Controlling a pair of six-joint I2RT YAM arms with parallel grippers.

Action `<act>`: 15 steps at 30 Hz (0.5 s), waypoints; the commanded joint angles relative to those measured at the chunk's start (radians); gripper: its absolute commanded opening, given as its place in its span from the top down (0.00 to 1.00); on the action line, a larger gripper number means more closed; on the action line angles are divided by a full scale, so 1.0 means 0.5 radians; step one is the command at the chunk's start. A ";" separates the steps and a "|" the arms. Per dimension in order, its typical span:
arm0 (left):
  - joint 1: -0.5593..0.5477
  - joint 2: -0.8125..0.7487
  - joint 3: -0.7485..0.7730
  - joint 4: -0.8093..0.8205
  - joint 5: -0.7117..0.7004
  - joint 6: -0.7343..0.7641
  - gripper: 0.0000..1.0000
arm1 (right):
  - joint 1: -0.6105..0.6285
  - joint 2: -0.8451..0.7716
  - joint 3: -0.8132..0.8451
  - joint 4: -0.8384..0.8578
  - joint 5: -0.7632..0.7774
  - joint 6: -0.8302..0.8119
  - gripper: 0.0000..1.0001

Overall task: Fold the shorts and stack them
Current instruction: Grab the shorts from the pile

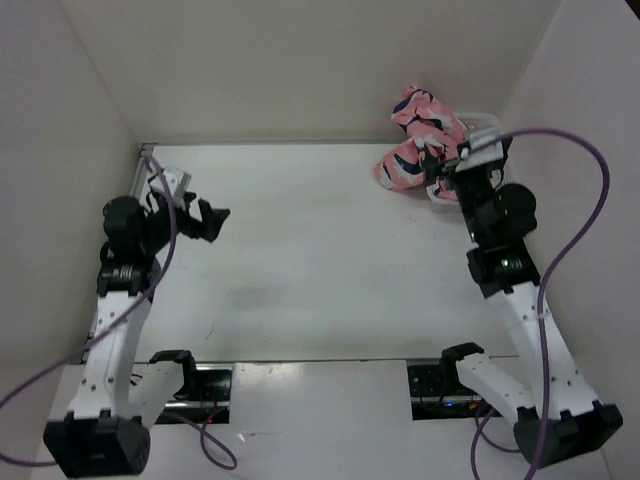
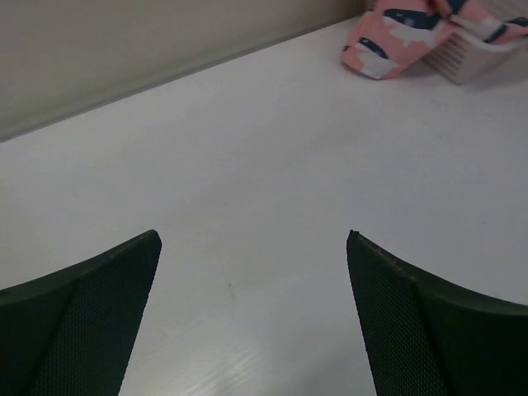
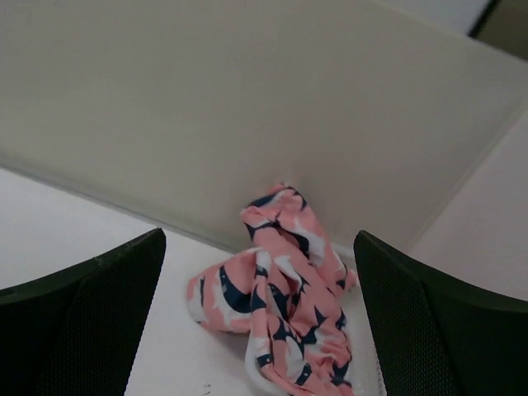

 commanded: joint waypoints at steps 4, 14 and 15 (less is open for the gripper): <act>-0.161 0.978 0.746 -0.436 -0.700 0.009 0.00 | -0.191 1.093 0.776 -0.792 0.689 0.533 0.01; -0.324 1.310 0.890 -0.854 -0.405 0.009 0.00 | -0.759 1.992 1.392 -1.401 0.520 1.423 0.14; -0.324 1.310 0.890 -0.854 -0.387 0.009 0.00 | -0.781 1.992 1.392 -1.401 0.609 1.469 0.17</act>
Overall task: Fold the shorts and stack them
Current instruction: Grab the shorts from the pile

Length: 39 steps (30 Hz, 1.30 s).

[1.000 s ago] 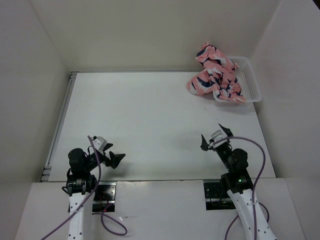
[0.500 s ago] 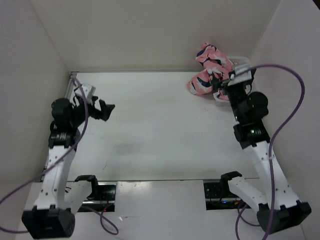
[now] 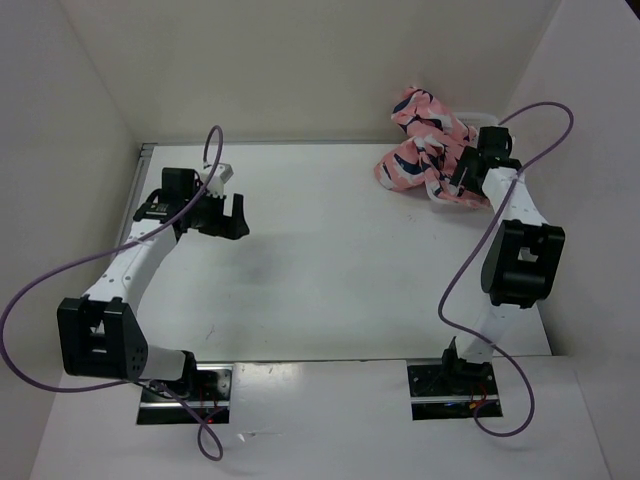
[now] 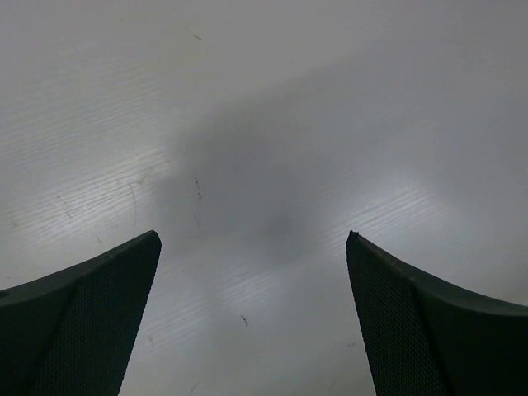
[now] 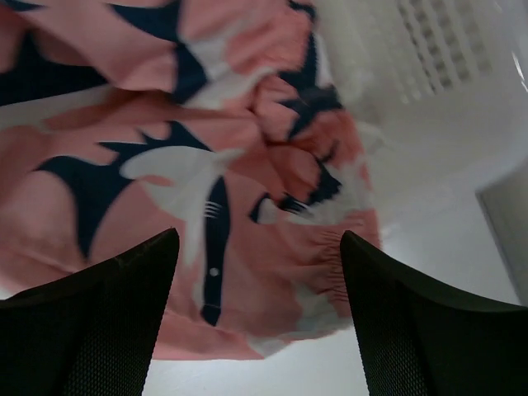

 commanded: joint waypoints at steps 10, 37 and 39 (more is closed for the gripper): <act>0.002 0.083 0.080 -0.045 0.284 0.007 0.00 | -0.038 -0.069 0.044 -0.126 0.503 0.400 0.17; 0.002 -0.009 -0.012 -0.063 0.382 0.007 0.00 | -0.182 -0.268 -0.290 -0.151 -0.003 0.593 0.82; 0.002 -0.009 -0.012 -0.063 0.382 0.007 0.00 | -0.182 -0.268 -0.290 -0.129 -0.003 0.571 0.88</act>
